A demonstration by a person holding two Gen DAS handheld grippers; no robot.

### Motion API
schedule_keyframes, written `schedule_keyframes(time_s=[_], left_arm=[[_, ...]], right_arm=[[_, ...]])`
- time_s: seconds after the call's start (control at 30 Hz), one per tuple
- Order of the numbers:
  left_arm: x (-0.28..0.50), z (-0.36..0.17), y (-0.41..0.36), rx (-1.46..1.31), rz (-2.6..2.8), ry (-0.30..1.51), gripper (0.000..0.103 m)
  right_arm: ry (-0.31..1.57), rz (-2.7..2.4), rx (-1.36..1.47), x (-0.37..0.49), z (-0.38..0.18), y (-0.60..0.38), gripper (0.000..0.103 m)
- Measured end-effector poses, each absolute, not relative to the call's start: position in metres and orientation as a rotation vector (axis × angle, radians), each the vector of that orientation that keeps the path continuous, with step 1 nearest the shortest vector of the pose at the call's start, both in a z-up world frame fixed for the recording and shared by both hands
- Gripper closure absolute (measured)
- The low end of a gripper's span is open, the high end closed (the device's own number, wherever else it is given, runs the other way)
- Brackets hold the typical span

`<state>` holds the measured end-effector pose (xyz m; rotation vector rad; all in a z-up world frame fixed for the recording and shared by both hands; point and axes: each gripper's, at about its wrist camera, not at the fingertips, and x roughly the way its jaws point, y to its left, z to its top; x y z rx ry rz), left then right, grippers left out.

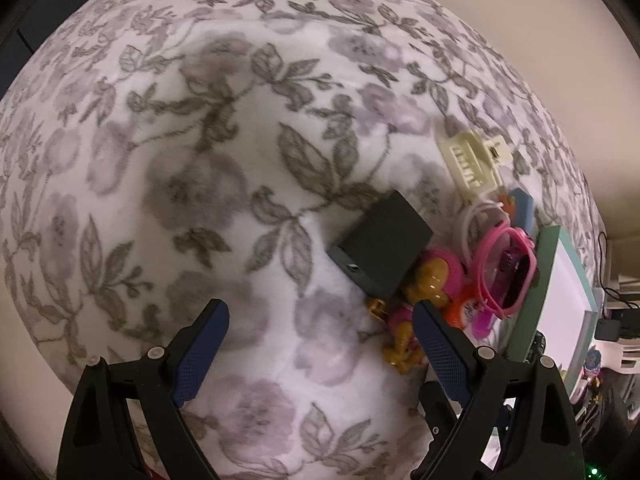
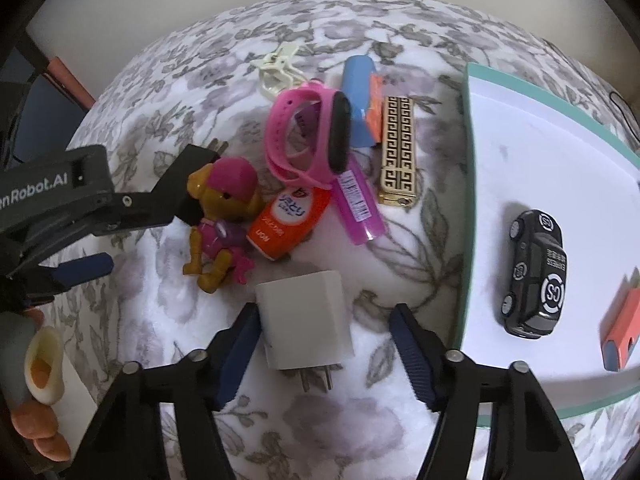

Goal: Organize rigid objects
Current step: 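Grasp the white charger with the right gripper while the left grasps the pink figurine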

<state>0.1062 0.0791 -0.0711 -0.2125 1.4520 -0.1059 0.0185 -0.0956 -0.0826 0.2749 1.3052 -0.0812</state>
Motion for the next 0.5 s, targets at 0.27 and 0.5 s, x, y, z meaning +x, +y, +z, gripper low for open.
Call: schedule_keyframes(time_s=[0.27, 0.5], left_arm=[[0.100, -0.073, 0.054, -0.169, -0.167, 1.452, 0.010], [0.098, -0.078, 0.014, -0.115, -0.207, 1.457, 0.015]], right_arm=[[1.311, -0.081, 0.346, 0.008, -0.078, -0.114, 0.056], [1.328, -0.067, 0.339, -0.001, -0.075, -0.116, 0.056]])
